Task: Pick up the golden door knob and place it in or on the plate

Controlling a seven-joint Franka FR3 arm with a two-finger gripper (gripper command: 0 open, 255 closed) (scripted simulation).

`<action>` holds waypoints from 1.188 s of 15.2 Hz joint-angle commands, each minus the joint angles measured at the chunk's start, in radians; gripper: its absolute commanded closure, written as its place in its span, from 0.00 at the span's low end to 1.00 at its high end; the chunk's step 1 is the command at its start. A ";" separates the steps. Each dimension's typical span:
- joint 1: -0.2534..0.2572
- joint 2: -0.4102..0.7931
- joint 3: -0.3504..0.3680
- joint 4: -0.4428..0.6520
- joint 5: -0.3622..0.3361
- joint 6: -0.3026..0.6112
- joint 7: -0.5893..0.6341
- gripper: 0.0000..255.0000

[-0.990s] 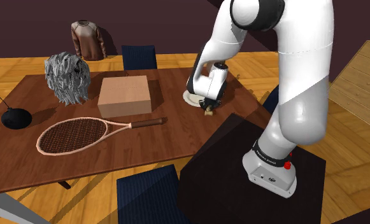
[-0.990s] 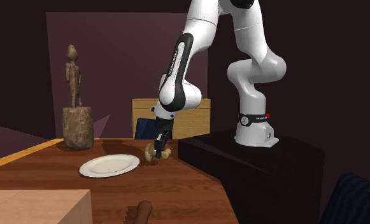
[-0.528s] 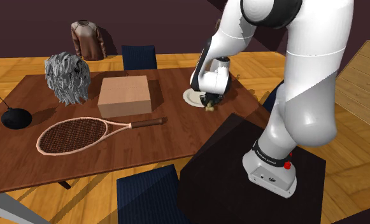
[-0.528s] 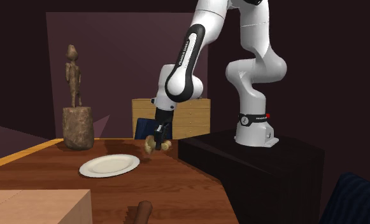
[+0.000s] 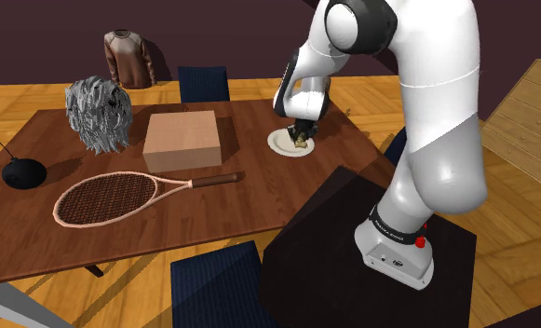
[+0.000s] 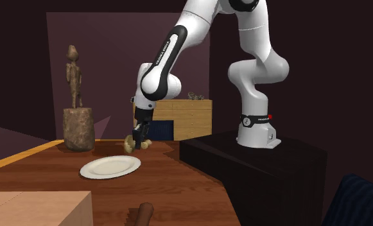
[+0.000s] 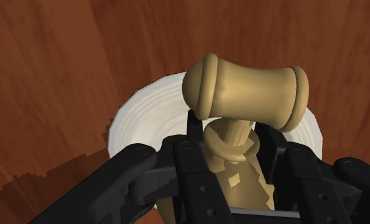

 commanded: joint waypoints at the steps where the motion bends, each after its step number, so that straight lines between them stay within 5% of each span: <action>1: -0.057 0.054 0.018 0.085 0.000 -0.041 -0.014 1.00; 9: -0.215 0.256 0.032 0.446 -0.046 -0.227 0.021 1.00; 18: -0.279 0.347 0.116 0.490 0.018 -0.165 -0.019 1.00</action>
